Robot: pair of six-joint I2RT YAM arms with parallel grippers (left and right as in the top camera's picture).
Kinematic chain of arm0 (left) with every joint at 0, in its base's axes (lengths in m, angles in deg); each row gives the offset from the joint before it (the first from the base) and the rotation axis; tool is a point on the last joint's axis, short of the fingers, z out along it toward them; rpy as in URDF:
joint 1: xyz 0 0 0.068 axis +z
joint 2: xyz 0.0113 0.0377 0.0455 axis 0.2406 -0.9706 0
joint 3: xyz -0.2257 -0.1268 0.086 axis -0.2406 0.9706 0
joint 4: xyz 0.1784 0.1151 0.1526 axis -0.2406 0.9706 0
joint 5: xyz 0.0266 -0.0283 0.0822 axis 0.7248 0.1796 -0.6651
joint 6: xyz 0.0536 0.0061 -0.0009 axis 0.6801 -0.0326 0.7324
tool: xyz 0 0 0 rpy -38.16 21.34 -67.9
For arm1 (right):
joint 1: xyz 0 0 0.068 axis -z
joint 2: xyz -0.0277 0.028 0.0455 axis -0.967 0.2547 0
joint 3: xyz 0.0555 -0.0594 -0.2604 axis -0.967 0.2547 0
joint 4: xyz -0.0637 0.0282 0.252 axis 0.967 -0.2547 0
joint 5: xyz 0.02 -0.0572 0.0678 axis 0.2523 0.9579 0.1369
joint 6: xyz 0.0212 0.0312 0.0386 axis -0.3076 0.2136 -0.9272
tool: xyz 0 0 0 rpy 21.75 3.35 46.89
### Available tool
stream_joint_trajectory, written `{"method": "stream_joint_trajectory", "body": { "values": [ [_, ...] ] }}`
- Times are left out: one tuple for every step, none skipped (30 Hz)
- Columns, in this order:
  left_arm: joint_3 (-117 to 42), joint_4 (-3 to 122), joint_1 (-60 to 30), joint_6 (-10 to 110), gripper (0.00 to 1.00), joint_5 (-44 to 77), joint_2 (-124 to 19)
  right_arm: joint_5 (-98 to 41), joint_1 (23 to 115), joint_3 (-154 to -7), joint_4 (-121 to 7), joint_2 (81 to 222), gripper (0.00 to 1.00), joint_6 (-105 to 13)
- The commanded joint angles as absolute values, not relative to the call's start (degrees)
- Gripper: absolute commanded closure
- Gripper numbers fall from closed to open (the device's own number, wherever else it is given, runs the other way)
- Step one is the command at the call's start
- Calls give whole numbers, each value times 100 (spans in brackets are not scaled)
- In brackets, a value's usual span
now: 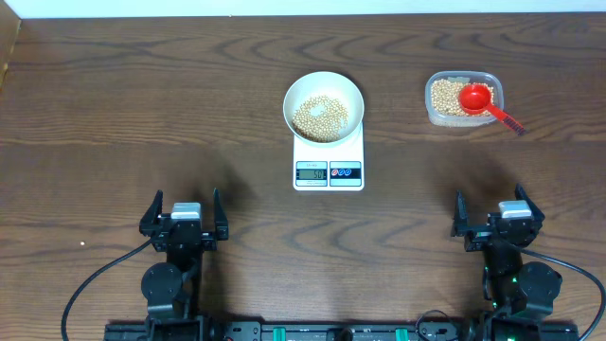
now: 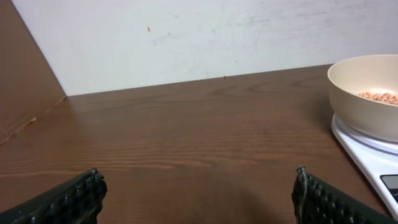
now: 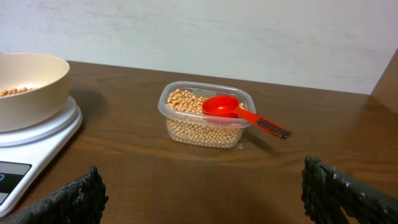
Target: Scoop item into bowl and weigh 50g on scale
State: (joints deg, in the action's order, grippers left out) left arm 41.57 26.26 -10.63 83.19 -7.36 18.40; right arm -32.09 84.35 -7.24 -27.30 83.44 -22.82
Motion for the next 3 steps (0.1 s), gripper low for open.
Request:
{"method": "stream_joint_trajectory", "body": {
  "values": [
    [4225,2864,-1039,8253,2,-740,1868,-3167,8345,-716,-2758,8309,1,-2264],
    [4225,2864,-1039,8253,2,-740,1868,-3167,8345,-716,-2758,8309,1,-2264],
    [4225,2864,-1039,8253,2,-740,1868,-3167,8345,-716,-2758,8309,1,-2264]
  ]
}}
